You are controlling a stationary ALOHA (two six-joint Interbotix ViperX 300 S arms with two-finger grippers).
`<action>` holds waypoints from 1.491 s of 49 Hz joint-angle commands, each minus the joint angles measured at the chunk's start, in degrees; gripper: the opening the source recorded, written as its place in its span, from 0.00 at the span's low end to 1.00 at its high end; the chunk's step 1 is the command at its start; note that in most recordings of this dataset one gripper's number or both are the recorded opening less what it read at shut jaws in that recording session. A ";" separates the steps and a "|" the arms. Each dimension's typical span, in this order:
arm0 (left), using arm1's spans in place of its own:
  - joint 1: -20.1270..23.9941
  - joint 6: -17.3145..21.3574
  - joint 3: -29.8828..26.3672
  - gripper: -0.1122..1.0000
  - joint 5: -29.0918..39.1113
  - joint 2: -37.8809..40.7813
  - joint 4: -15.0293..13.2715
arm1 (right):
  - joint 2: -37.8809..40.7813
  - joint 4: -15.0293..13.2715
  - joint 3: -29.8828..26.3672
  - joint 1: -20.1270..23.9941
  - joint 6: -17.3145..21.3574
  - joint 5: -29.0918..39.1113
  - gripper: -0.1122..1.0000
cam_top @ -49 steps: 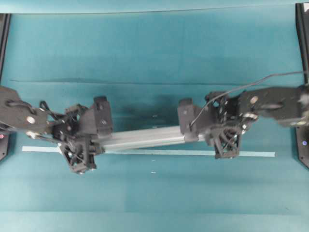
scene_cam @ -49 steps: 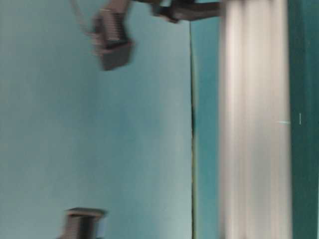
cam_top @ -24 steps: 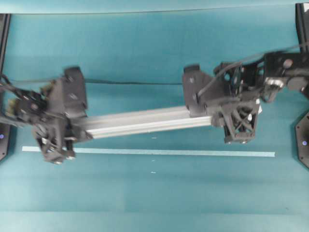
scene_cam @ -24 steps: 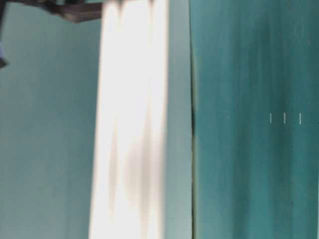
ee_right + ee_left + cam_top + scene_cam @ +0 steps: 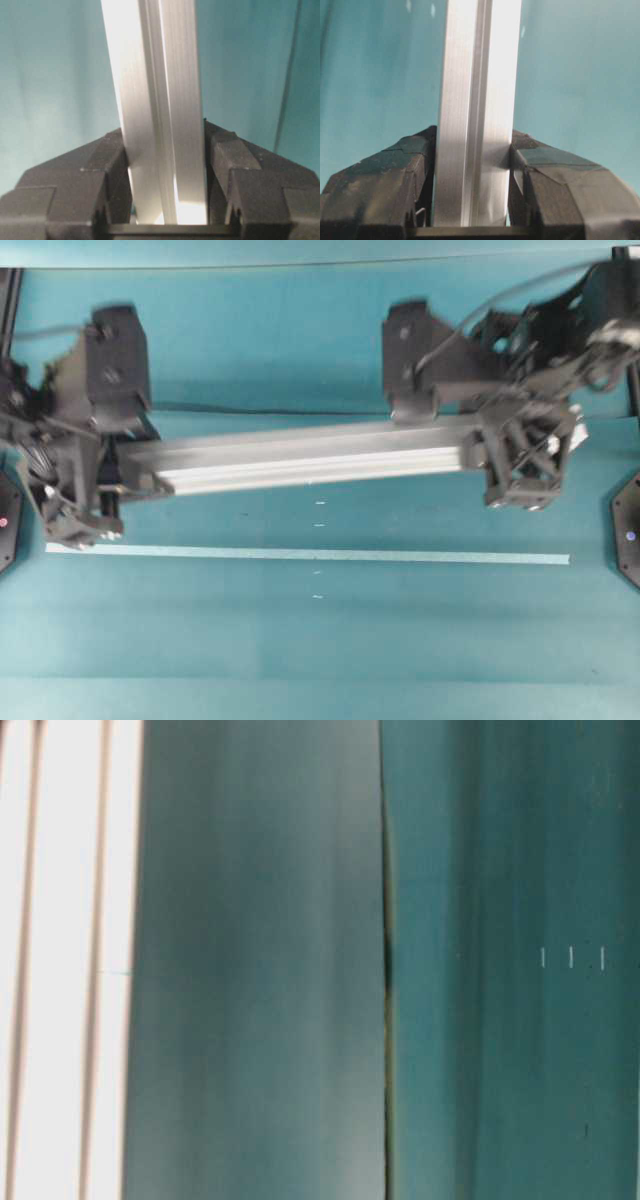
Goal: Lift the metal rail with both hands.
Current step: 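Lift the rail with both grippers and carry it away from the table edge, then bring the held rail back toward the table with both grippers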
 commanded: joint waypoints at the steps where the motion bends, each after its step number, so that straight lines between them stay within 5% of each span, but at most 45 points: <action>1: 0.88 0.53 -4.57 0.39 1.14 -0.70 -0.18 | -1.67 -0.26 -4.22 -0.26 1.58 1.85 0.45; 18: 2.02 1.05 -16.79 0.39 15.73 2.11 -0.18 | -2.46 -0.35 -12.57 -0.35 6.15 5.36 0.45; 31: 2.55 1.14 -21.53 0.39 21.36 5.01 0.00 | -2.37 -0.35 -12.57 -0.53 9.84 6.06 0.45; 52: 3.43 1.05 -13.97 0.39 17.75 4.92 0.18 | -1.67 -0.35 -5.98 -0.53 10.81 4.04 0.45; 73: 4.13 1.14 0.88 0.39 6.06 6.24 0.18 | -1.14 0.00 9.23 -0.44 10.90 -11.60 0.45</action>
